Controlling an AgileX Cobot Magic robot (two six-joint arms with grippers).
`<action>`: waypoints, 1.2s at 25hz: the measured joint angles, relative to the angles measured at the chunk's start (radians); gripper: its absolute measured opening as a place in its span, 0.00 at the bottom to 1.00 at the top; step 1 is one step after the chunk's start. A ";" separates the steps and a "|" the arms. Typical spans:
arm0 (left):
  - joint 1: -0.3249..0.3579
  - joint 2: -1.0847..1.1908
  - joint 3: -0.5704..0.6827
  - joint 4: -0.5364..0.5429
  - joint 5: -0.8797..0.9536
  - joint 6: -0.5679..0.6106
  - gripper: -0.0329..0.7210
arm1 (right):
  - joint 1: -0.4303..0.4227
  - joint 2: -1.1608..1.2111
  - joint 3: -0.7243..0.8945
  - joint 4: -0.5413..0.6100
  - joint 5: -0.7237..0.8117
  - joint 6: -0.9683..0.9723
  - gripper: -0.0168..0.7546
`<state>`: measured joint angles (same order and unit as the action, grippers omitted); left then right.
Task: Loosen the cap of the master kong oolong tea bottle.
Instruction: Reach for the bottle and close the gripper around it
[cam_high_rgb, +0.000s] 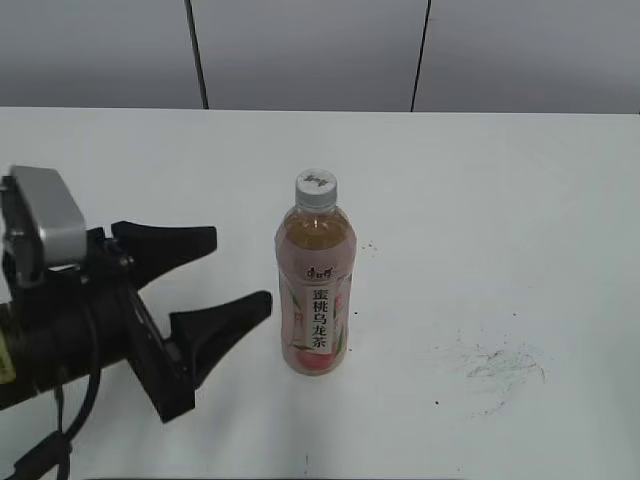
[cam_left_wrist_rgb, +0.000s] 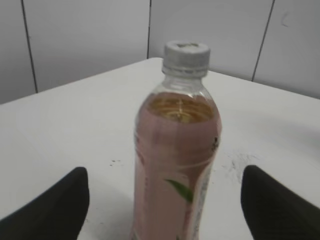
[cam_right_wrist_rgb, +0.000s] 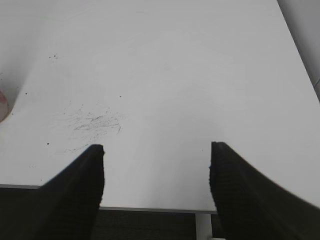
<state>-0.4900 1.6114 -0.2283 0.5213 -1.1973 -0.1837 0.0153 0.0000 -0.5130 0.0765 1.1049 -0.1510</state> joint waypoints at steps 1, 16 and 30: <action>0.000 0.020 -0.007 0.021 -0.001 0.000 0.78 | 0.000 0.000 0.000 0.000 0.000 0.001 0.67; 0.000 0.227 -0.199 0.119 -0.007 -0.027 0.79 | 0.000 0.000 0.000 0.000 0.000 0.005 0.67; -0.037 0.288 -0.346 0.144 -0.010 -0.071 0.79 | 0.000 0.000 0.000 0.000 0.000 0.008 0.67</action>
<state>-0.5269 1.8991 -0.5744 0.6656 -1.2069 -0.2547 0.0153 0.0000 -0.5130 0.0765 1.1049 -0.1433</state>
